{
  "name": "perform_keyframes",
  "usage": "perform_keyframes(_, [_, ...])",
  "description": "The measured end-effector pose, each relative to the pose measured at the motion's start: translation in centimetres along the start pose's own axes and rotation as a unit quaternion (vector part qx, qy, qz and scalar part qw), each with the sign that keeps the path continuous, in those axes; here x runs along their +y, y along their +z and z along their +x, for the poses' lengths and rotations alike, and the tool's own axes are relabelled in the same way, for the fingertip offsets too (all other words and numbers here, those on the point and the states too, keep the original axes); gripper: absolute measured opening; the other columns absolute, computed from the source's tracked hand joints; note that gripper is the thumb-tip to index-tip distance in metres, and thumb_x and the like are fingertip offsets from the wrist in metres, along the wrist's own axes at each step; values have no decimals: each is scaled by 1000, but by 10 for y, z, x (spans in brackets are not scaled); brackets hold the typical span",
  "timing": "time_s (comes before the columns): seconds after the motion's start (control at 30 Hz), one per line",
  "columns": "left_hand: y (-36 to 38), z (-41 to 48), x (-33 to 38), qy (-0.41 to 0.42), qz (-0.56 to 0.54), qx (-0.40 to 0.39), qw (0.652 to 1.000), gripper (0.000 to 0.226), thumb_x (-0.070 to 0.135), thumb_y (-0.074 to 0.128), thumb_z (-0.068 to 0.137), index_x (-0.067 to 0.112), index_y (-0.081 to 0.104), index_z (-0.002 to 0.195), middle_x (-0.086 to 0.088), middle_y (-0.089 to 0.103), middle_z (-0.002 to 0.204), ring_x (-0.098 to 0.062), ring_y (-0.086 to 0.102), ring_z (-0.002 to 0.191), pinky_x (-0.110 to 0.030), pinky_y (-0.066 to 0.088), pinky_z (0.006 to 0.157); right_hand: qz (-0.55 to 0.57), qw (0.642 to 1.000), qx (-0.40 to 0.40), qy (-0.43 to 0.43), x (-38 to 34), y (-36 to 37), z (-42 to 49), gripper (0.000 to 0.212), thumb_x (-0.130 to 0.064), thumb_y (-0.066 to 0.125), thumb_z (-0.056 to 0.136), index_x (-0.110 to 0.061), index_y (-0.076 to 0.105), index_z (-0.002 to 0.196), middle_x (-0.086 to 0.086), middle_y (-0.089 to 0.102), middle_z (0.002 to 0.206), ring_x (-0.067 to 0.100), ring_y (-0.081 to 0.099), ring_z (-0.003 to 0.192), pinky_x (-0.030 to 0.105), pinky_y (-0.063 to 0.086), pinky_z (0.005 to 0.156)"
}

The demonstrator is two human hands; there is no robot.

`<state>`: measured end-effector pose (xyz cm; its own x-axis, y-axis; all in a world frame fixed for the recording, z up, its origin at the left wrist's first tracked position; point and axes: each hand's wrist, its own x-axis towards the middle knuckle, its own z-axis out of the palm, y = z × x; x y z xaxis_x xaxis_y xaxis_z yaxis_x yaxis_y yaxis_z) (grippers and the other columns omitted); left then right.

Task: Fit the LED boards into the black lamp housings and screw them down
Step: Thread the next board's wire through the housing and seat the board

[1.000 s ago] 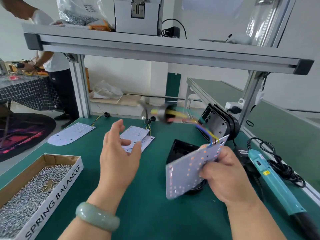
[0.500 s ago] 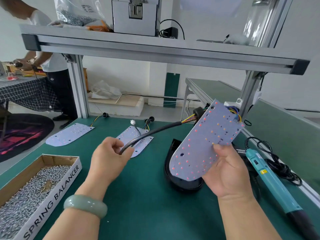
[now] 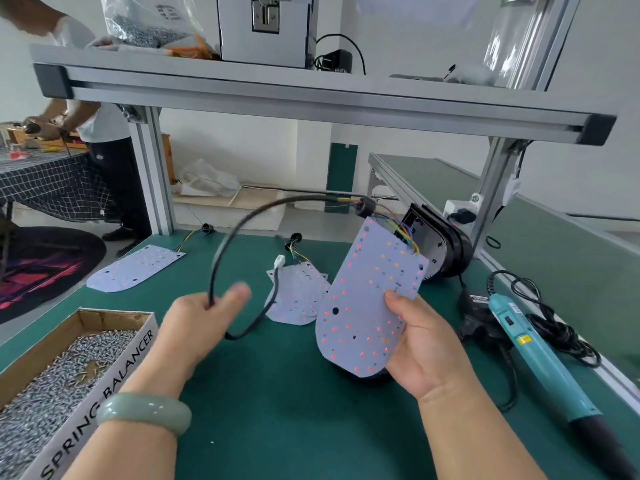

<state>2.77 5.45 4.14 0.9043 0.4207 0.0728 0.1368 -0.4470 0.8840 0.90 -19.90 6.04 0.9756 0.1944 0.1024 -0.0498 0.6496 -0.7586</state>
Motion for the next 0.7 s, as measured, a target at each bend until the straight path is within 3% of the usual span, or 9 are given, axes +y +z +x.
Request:
perform_keyframes(0.07, [3, -3, -9, 17, 106, -92, 990, 31, 27, 78, 71, 14, 54, 56, 6, 50, 47, -17, 46, 50, -25, 37, 52, -3, 1000, 12, 25, 3, 0, 0, 32, -13, 55, 74, -14, 76, 97, 10, 74, 103, 25, 73, 87, 37, 59, 64])
perform_keyframes(0.17, [7, -3, -11, 34, 172, -62, 983, 16, 9, 63, 77, 15, 53, 66, -3, 59, 65, -22, 54, 64, -29, 44, 59, 7, 998, 32, 56, 5, -2, 0, 36, -11, 54, 76, -10, 67, 110, 11, 74, 104, 25, 73, 86, 38, 60, 65])
perform_keyframes(0.23, [9, -2, -4, -39, -6, -23, 999, 13, 5, 51, 86, 13, 53, 77, -16, 64, 78, -29, 61, 69, -34, 53, 62, 3, 997, 46, 69, 5, -4, 0, 28, -5, 48, 88, -10, 66, 108, 10, 74, 100, 24, 73, 83, 37, 60, 62])
perform_keyframes(0.3, [6, 0, 5, -130, -208, -6, 969, 20, -1, 38, 93, 10, 53, 89, -20, 65, 80, -25, 63, 60, -24, 54, 49, -12, 995, 57, 84, 5, -5, 0, 28, -3, 42, 95, -11, 67, 104, 9, 75, 97, 23, 73, 80, 35, 59, 59])
perform_keyframes(0.43, [-4, -3, 12, -93, -412, -5, 906, 17, 7, 57, 93, 11, 58, 76, -1, 62, 51, -6, 55, 40, -12, 43, 40, -57, 992, 42, 108, 11, 0, -2, 28, -3, 43, 96, -10, 69, 103, 11, 74, 102, 27, 73, 84, 38, 58, 66])
perform_keyframes(0.53, [-7, -9, 18, -42, -441, 18, 896, 44, 12, 64, 90, 23, 36, 59, 9, 35, 41, -4, 28, 32, -11, 19, 37, -60, 992, 20, 114, 16, 5, -4, 26, -4, 46, 95, -10, 70, 102, 12, 73, 104, 27, 72, 86, 38, 59, 67])
perform_keyframes(0.6, [-6, -13, 24, -25, -425, 7, 905, 45, 7, 53, 93, 23, 30, 58, 11, 24, 40, -7, 19, 33, -15, 11, 42, -67, 991, 14, 111, 20, 9, -5, 25, -4, 47, 95, -10, 70, 103, 12, 73, 105, 27, 72, 87, 38, 59, 68])
perform_keyframes(0.63, [-5, -16, 27, -15, -397, -4, 918, 39, 5, 47, 94, 21, 34, 60, 10, 27, 39, -10, 22, 35, -16, 13, 42, -71, 991, 11, 110, 21, 11, -5, 25, -4, 47, 95, -10, 70, 103, 12, 73, 106, 27, 72, 87, 38, 59, 69])
perform_keyframes(0.7, [-2, -25, 33, -11, -347, -72, 935, 27, 8, 41, 96, 18, 57, 76, -1, 55, 47, -20, 47, 42, -20, 34, 44, -74, 991, 4, 112, 26, 16, -6, 25, -4, 47, 96, -10, 70, 103, 12, 73, 106, 27, 72, 88, 38, 58, 70])
